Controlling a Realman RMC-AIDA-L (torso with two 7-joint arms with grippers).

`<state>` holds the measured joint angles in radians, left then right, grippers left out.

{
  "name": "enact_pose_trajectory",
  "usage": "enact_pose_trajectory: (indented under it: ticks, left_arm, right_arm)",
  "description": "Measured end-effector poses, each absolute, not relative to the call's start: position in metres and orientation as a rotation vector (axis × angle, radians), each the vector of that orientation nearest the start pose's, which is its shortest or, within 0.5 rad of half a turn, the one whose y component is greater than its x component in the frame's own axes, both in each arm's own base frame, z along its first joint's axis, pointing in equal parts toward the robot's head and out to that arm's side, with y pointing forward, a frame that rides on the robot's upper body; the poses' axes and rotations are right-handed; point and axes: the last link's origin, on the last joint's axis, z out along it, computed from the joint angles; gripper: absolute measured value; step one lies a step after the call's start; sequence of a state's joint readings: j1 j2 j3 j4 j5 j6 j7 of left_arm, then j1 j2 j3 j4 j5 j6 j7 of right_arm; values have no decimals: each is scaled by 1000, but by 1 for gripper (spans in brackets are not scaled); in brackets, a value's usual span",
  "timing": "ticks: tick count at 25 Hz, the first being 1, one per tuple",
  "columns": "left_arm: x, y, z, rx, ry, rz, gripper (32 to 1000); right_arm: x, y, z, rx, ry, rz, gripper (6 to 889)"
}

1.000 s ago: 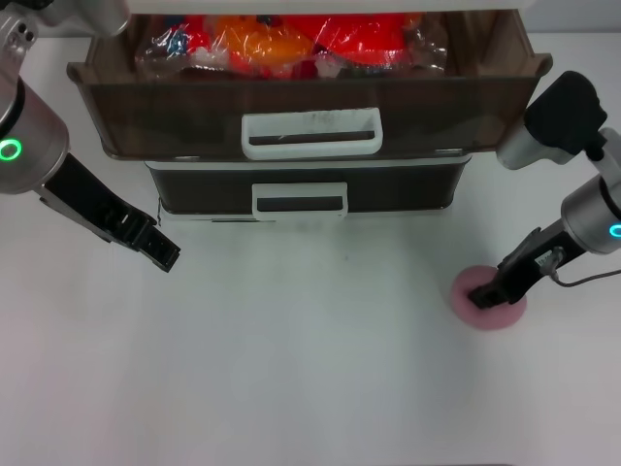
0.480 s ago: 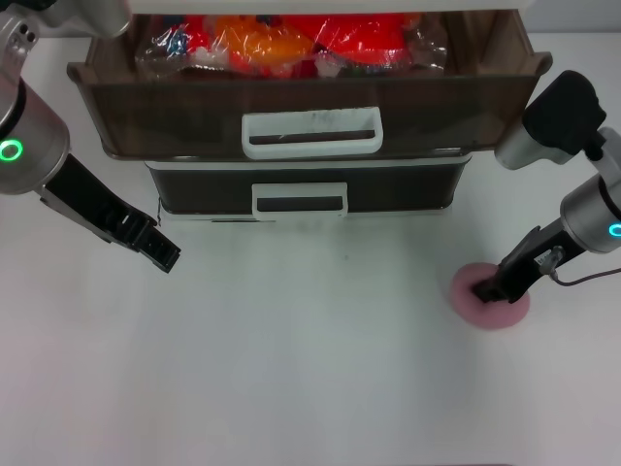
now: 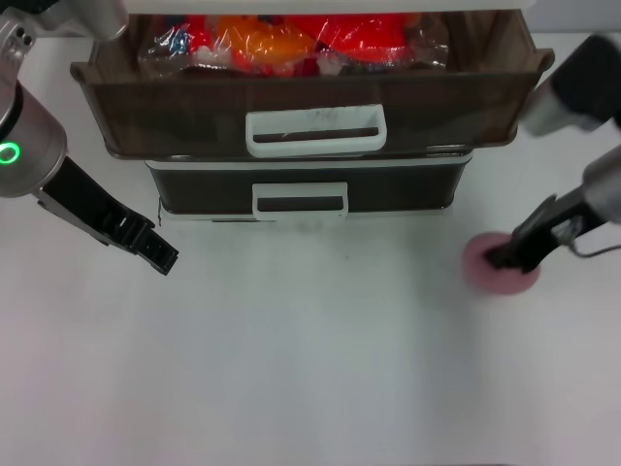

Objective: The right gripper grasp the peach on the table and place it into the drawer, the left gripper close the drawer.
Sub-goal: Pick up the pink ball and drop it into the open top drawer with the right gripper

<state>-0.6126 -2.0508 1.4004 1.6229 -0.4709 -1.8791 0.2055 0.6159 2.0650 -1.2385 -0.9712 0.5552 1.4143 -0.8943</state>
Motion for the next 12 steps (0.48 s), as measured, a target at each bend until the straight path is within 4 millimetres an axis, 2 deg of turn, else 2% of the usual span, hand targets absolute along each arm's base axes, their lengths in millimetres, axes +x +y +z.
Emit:
enact_pose_trajectory:
  ticks: [9, 12]
  left_arm:
    - [-152, 328, 42, -2364, -1198, 611, 797]
    - [-153, 328, 42, -2363, -1198, 610, 796]
  right_arm:
    - [235, 363, 73, -2457, 932, -282, 44]
    - [226, 363, 96, -2410, 898, -215, 35]
